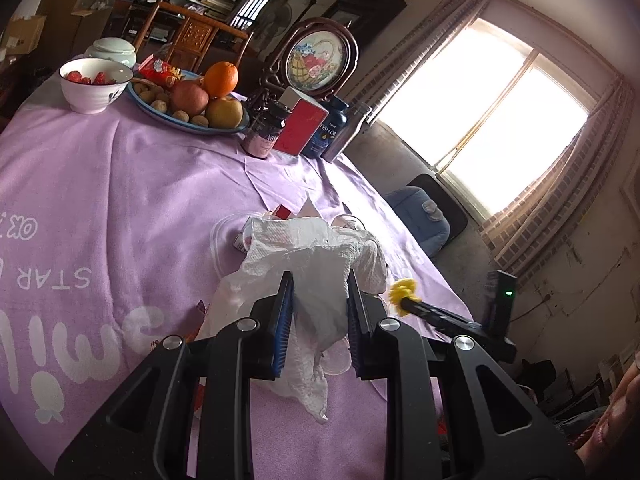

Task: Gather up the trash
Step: 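Grasp the yellow yarn doll with the right gripper while the left gripper lifts the tissue, then carry tissue and yarn doll to the red basket and open both grippers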

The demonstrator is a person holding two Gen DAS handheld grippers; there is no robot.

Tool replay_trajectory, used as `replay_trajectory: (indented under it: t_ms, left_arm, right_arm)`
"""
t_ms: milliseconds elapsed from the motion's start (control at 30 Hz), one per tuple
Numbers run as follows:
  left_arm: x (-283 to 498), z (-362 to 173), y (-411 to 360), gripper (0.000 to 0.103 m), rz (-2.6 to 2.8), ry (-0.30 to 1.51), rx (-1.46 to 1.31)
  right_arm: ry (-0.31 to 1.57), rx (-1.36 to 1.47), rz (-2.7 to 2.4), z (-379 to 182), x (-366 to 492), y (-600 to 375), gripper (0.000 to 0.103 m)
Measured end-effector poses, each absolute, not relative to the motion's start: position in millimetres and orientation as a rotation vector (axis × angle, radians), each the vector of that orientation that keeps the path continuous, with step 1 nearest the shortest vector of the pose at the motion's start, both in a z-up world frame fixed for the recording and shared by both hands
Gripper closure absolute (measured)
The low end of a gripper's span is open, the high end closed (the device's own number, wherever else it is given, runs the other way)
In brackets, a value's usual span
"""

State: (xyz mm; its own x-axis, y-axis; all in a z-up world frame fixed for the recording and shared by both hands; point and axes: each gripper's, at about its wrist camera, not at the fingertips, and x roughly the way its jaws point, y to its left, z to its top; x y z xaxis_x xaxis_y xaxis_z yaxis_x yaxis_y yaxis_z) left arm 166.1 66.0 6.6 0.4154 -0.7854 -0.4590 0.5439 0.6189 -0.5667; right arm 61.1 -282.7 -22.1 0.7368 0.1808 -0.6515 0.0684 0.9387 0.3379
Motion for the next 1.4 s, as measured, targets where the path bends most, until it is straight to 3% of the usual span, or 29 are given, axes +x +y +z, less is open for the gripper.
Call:
replay_trajectory:
  t_ms: [400, 867, 1167, 1400]
  left_arm:
    - [129, 45, 14, 0.079, -0.921, 0.748, -0.262]
    - [56, 67, -141, 0.079, -1.234, 0.783, -0.136]
    - [5, 34, -270, 0.079, -1.496, 0.917, -0.009]
    - [-47, -13, -369, 0.079, -1.629, 1.062, 0.147]
  right_arm:
    - [0.597, 0.403, 0.001, 10, -24, -323, 0.075]
    - [0.505, 0.453, -0.190, 11, -147, -403, 0.075]
    - [0.541, 0.465, -0.422, -11, -225, -471, 0.075]
    - [0.688, 0.550, -0.579, -81, -278, -528, 0.073]
